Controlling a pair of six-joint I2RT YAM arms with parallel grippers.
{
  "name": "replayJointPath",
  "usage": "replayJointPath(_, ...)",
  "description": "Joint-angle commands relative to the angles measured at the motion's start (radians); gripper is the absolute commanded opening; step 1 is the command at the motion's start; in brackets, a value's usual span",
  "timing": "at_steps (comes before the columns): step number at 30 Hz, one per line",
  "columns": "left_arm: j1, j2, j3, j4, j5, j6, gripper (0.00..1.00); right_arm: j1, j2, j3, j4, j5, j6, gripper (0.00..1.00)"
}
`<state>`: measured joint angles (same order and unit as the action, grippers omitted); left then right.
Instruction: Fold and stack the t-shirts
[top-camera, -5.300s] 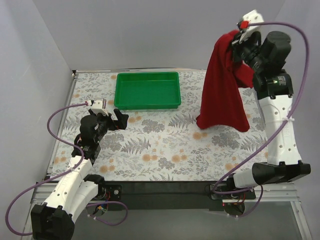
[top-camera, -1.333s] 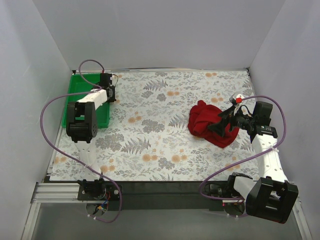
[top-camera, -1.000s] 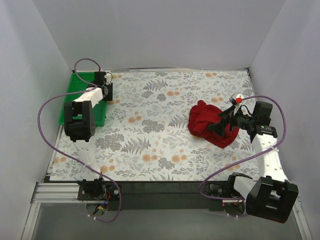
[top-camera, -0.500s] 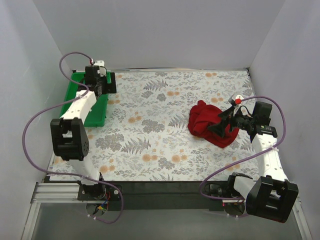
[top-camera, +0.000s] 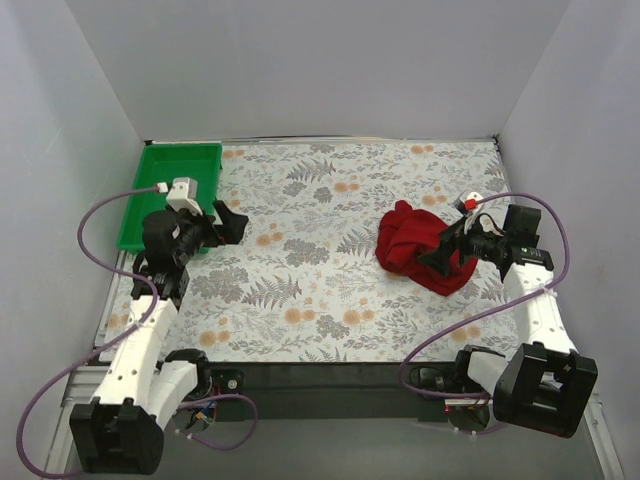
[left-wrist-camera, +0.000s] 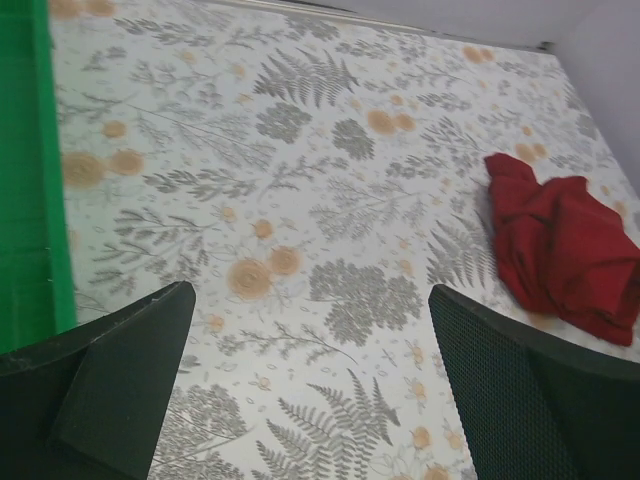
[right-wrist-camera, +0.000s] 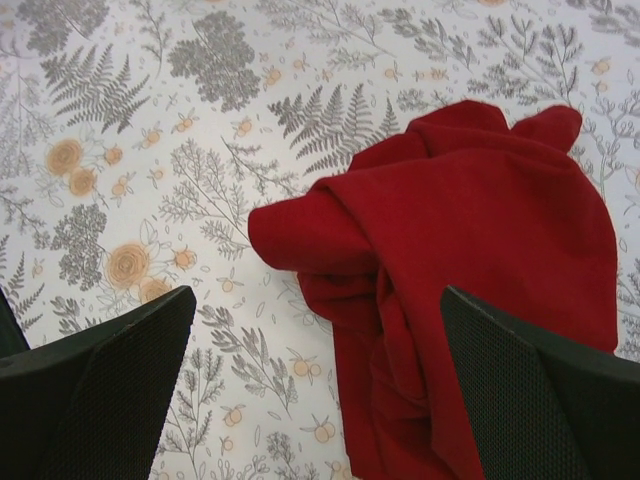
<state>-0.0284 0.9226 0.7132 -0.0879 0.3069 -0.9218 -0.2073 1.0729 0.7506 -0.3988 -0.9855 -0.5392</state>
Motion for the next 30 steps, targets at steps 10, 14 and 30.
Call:
replayJointPath(10, -0.053, -0.149, -0.17, 0.062, 0.265, -0.075, 0.98, 0.0, 0.111, 0.174, -0.13, 0.223, -0.008, 0.98)
replayJointPath(14, -0.053, -0.149, -0.172, 0.068, 0.264, -0.078, 0.98, 0.014, 0.163, 0.2, -0.159, 0.257, -0.019, 0.95)
replayJointPath(30, -0.054, -0.16, -0.175, 0.082, 0.316, -0.091, 0.98, 0.149, 0.347, 0.294, -0.155, 0.47, -0.042, 0.63)
